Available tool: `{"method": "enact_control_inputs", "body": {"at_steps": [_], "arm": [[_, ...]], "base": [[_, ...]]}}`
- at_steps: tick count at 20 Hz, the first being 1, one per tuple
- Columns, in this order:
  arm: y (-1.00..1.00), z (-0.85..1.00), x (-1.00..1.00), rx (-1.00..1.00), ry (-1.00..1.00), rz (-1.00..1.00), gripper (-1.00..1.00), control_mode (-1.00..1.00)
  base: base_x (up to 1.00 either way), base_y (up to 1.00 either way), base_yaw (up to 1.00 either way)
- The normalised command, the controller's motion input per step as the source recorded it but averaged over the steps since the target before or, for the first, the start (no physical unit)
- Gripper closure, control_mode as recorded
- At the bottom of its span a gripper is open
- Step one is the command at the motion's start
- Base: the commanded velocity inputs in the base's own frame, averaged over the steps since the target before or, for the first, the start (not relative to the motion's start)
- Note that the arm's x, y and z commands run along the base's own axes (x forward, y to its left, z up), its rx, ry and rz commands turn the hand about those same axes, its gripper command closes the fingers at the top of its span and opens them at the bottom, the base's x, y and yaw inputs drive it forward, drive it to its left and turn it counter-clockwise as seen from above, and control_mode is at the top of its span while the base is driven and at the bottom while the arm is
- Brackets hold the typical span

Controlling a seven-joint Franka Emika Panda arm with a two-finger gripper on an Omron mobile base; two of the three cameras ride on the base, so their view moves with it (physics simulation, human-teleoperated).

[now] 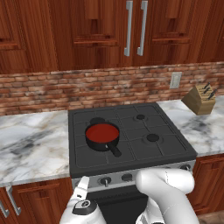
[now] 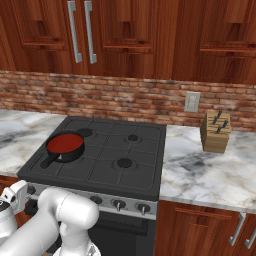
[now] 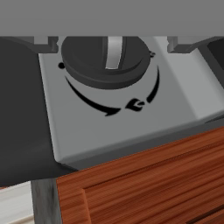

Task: Wait until the marinara sauce is simmered to a deep red color and then turn off the stove.

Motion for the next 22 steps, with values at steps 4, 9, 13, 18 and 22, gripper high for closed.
{"method": "enact_control_inputs", "body": {"at_steps": [4,9,13,18,22], "arm": [[0.00,0.00,0.00,0.00,0.00,0.00,-1.00,-1.00],[0.00,0.00,0.00,0.00,0.00,0.00,-1.00,-1.00],[0.00,0.00,0.00,0.00,0.00,0.00,-1.00,-1.00],[0.00,0.00,0.00,0.00,0.00,0.00,-1.00,-1.00],[0.00,0.00,0.00,0.00,0.00,0.00,-1.00,-1.00]], "base": [[0.00,0.00,0.00],[0.00,0.00,0.00],[0.00,0.00,0.00],[0.00,0.00,0.00],[0.00,0.00,0.00]]}}
